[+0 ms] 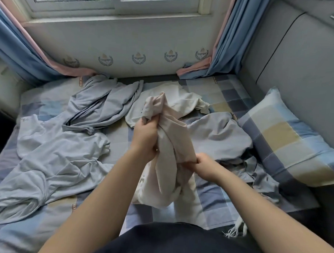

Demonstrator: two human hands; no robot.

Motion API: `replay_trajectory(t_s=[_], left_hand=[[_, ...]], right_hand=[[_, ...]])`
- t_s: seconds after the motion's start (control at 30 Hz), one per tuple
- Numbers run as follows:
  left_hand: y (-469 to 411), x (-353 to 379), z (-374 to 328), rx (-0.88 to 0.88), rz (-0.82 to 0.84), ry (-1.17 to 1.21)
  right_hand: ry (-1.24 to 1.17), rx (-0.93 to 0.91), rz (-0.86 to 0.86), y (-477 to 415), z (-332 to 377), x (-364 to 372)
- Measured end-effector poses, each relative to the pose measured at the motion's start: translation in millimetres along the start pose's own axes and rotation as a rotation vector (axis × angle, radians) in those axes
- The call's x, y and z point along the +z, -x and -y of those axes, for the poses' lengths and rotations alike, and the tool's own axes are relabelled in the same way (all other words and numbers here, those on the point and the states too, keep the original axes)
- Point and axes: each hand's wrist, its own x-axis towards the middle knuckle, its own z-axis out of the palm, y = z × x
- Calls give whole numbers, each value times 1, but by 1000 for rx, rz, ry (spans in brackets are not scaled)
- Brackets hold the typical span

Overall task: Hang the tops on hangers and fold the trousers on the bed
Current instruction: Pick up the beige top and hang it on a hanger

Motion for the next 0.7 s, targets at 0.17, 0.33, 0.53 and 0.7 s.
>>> replay_trajectory(t_s=[0.17,0.33,0.53,0.7], left_hand=[[-24,-29,-8,-88,-256,21],[-12,-36,-6,121,-34,-388],[27,-5,25,313,490,-564],[18,10,24,528,272,-519]], right_hand=[[-108,-61,-207,6,22,-20],[-305,-180,-254,14,86,-50],[-384,-272,-166,20,144,-51],[-374,-276,-171,17,140,-50]])
